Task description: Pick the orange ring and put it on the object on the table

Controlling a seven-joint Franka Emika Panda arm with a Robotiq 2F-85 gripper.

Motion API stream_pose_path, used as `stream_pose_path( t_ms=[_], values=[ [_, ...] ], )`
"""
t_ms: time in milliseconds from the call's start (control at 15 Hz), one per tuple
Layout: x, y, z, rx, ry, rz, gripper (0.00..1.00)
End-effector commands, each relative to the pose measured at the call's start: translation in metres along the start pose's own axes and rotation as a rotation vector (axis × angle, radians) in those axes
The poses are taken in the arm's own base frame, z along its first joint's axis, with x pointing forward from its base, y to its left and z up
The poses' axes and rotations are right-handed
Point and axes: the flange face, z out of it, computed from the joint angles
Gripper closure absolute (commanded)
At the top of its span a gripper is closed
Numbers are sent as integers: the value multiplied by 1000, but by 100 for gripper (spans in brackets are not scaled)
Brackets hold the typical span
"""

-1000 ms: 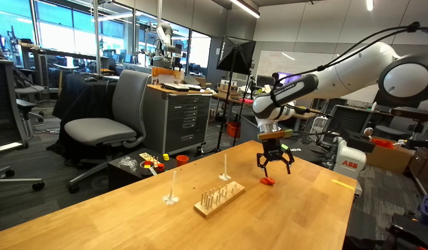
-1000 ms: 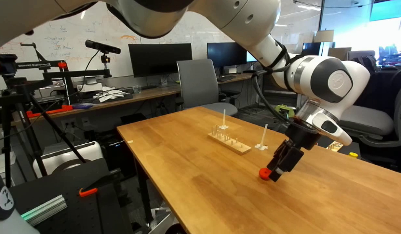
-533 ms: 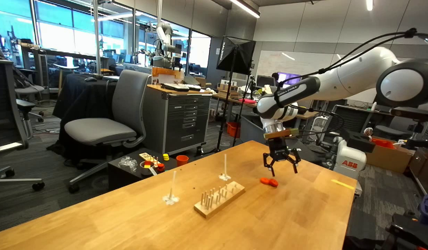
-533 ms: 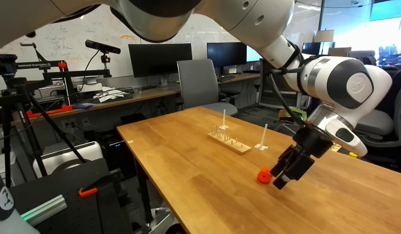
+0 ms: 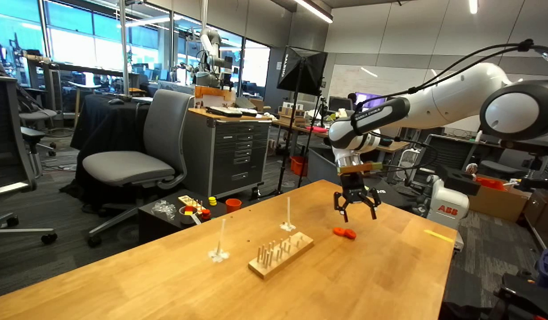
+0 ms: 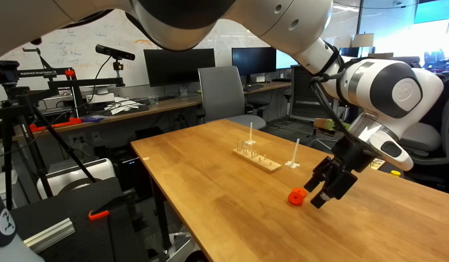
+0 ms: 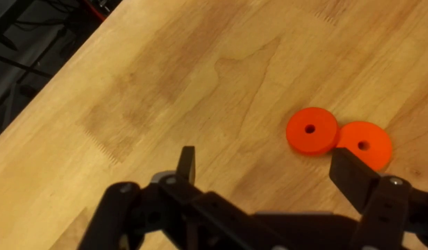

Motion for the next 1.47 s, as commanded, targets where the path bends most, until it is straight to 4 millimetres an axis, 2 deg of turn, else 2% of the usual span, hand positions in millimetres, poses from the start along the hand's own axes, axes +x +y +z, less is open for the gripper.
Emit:
stream_pose_path(
  t_ms=[0, 200, 600, 1000, 1400],
  values=[
    [-12, -17, -9, 36, 42, -99, 0],
    [-15, -26, -3, 24, 40, -136, 0],
    [-14, -13, 13, -43, -46, -157, 0],
    [4, -5, 22, -23, -46, -202, 0],
    [12, -3, 28, -6, -48, -227, 0]
  ],
)
